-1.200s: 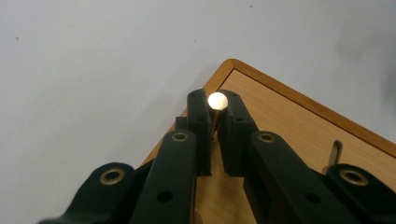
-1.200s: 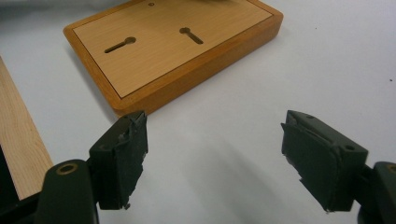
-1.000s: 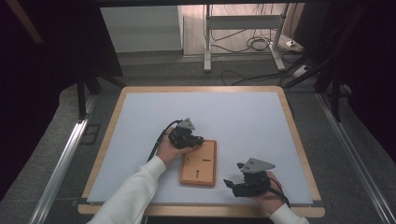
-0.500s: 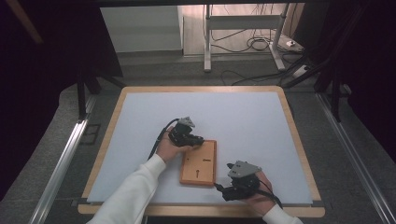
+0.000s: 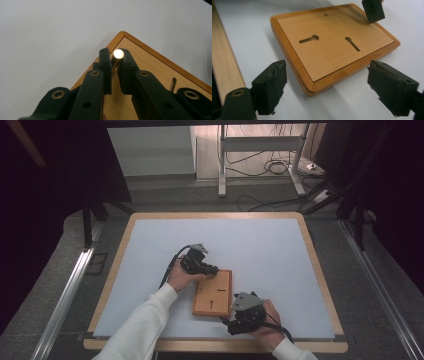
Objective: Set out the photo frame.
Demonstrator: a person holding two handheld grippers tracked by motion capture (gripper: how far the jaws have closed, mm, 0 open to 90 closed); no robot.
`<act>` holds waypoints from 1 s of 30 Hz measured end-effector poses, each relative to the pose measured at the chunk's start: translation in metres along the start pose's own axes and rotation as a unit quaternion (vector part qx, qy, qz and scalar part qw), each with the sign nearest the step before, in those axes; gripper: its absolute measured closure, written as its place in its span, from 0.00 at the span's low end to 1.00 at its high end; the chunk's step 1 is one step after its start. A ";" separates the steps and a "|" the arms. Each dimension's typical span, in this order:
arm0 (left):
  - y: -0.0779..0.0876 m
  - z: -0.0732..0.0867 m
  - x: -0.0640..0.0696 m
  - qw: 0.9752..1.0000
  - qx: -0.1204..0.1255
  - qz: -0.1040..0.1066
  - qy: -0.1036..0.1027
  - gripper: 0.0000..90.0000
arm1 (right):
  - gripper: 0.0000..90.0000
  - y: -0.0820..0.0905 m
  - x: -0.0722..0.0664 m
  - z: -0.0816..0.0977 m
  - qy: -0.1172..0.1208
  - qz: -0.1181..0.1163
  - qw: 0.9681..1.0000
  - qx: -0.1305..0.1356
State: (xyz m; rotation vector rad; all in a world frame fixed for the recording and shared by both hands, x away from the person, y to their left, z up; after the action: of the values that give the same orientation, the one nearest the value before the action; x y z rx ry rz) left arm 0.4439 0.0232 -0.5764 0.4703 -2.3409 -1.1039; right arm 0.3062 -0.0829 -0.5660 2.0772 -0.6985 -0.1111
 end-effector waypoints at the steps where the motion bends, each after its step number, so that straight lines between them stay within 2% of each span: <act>1: 0.000 0.000 0.000 1.000 -0.001 0.002 0.001 0.92 | 0.14 -0.002 -0.001 -0.001 0.005 0.010 1.000 -0.004; 6: 0.000 -0.001 -0.001 1.000 -0.002 0.006 0.006 0.91 | 0.13 -0.010 -0.005 -0.006 0.036 0.046 0.998 -0.022; 9: 0.000 -0.001 -0.002 1.000 -0.004 0.011 0.007 0.91 | 0.13 -0.018 -0.008 -0.006 0.052 0.067 0.995 -0.046; 12: 0.000 -0.001 -0.003 1.000 -0.002 0.023 0.013 0.91 | 0.13 -0.022 -0.011 -0.009 0.066 0.083 0.993 -0.052; 15: 0.000 -0.001 -0.003 1.000 -0.003 0.023 0.014 0.91 | 0.14 -0.026 -0.012 -0.011 0.082 0.101 0.990 -0.055; 18: 0.000 -0.001 -0.003 1.000 -0.003 0.023 0.014 0.91 | 0.15 -0.029 -0.011 -0.012 0.087 0.121 0.987 -0.058; 25: 0.000 -0.002 -0.004 1.000 0.004 0.014 0.012 0.92 | 0.21 -0.025 -0.012 -0.016 0.103 0.147 0.983 -0.031; 26: 0.000 -0.002 -0.004 1.000 0.007 0.005 0.009 0.93 | 0.22 -0.024 -0.012 -0.018 0.103 0.152 0.983 -0.029; 30: 0.000 -0.002 -0.005 1.000 0.010 -0.007 0.002 0.94 | 0.29 -0.020 -0.011 -0.022 0.104 0.160 0.981 -0.025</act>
State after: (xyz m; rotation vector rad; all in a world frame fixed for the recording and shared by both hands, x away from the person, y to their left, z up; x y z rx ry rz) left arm 0.4491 0.0242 -0.5764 0.4955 -2.3509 -1.0849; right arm 0.3132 -0.0523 -0.5708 1.8687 -0.8792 0.2644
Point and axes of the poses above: each handheld gripper's, and its own axes: y roughly backward along the jaws, z roughly out of its underside, x roughly to its right, the point moved 9 cm from there along -y, roughly forward along the jaws, and after that the axes turned 12 degrees about -x, right-handed, at the moved point
